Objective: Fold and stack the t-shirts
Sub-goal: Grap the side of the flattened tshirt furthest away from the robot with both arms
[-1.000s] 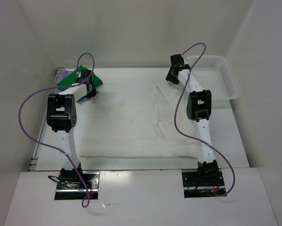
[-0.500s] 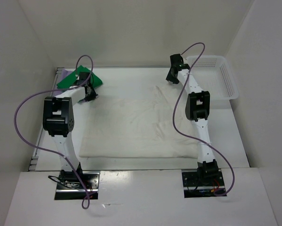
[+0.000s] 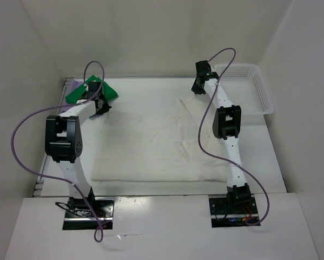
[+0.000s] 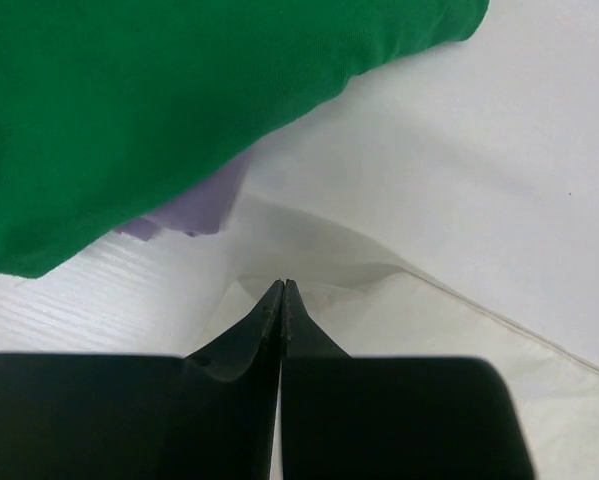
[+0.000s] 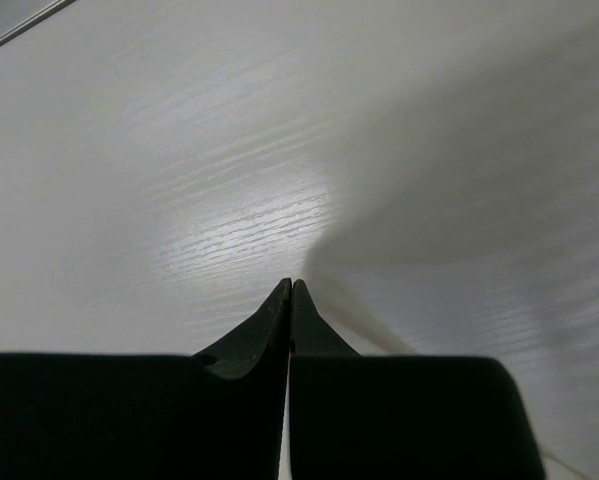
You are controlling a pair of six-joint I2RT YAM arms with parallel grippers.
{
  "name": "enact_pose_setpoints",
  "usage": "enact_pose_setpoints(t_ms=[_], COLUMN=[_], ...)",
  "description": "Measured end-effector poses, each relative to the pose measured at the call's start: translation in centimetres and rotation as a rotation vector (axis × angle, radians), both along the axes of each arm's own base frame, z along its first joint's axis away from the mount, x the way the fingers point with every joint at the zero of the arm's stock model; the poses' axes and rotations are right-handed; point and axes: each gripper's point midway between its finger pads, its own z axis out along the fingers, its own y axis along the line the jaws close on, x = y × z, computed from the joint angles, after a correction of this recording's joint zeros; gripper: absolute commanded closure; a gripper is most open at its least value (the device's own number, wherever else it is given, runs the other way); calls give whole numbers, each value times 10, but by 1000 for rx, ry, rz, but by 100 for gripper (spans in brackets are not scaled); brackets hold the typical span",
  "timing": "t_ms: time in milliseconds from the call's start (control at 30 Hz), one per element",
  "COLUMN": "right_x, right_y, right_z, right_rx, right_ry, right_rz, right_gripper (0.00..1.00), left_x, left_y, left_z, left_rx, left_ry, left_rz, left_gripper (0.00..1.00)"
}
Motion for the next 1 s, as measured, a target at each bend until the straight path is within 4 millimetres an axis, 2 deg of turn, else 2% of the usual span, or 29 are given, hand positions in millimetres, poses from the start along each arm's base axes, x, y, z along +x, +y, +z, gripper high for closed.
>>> enact_pose_setpoints(t_ms=[133, 267, 500, 600, 667, 700, 733, 767, 833, 1000], right_x=[-3, -27, -81, -113, -137, -149, -160, -169, -177, -169], right_y=[1, -3, -16, -29, -39, -43, -47, -51, -55, -49], right_z=[5, 18, 70, 84, 87, 87, 86, 86, 86, 86], right_rx=[5, 4, 18, 35, 45, 48, 51, 54, 63, 95], right_ry=[1, 30, 11, 7, 13, 22, 26, 33, 37, 8], right_rz=[4, 6, 1, -19, -38, -45, -52, -60, -66, -48], right_gripper=[100, 100, 100, 100, 100, 100, 100, 100, 100, 100], left_x=[-4, -6, -11, -20, -29, -32, -34, -34, -29, 3], left_y=[-2, -4, -7, -9, -10, -10, -9, -8, -6, -3], left_z=[3, 17, 53, 66, 71, 70, 69, 66, 54, 10], left_rx=[-10, -22, -35, -43, -46, -45, -42, -36, -27, 0], left_ry=[-4, -31, -110, -136, -148, -147, -143, -136, -113, -29], left_rz=[-1, -11, -23, -29, -31, -31, -31, -34, -23, -10], left_gripper=[100, 100, 100, 100, 100, 94, 60, 54, 54, 54])
